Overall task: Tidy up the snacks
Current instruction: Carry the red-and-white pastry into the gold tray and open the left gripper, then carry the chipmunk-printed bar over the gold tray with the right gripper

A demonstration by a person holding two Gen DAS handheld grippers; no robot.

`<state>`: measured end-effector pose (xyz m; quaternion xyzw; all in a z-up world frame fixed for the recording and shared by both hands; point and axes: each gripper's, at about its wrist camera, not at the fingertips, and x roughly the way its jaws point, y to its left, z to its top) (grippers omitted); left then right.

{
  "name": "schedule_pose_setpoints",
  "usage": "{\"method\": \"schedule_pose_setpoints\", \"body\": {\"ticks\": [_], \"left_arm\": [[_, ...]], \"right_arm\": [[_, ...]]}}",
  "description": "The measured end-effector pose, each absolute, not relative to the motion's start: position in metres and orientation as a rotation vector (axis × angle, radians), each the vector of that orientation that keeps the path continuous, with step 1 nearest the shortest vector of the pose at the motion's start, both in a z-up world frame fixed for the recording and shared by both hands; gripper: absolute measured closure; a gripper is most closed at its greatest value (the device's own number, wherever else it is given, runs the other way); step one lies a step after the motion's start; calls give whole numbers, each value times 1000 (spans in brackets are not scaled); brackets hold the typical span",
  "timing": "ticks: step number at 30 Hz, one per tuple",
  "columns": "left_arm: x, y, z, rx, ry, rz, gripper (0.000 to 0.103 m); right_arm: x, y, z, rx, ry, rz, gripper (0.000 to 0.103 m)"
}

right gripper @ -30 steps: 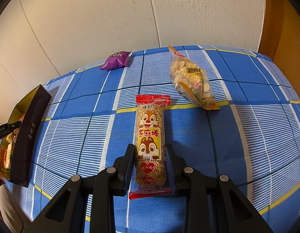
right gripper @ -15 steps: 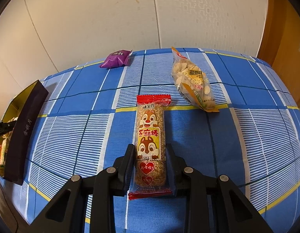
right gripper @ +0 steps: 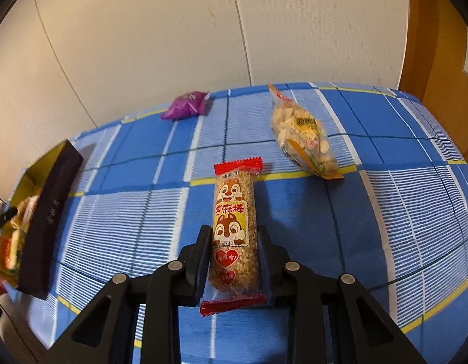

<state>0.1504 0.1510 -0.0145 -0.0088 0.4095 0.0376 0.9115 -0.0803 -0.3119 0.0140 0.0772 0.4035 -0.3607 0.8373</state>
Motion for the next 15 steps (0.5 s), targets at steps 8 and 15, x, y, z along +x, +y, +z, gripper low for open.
{"method": "schedule_pose_setpoints", "body": {"ticks": [8,15], "left_arm": [[101,147,-18,12,812,48,64],[83,142,-20,7,799,40,64]], "right_arm": [[-64,-277,11,104,819,-711,74],[-35,-235,11,54,789,-632,74]]}}
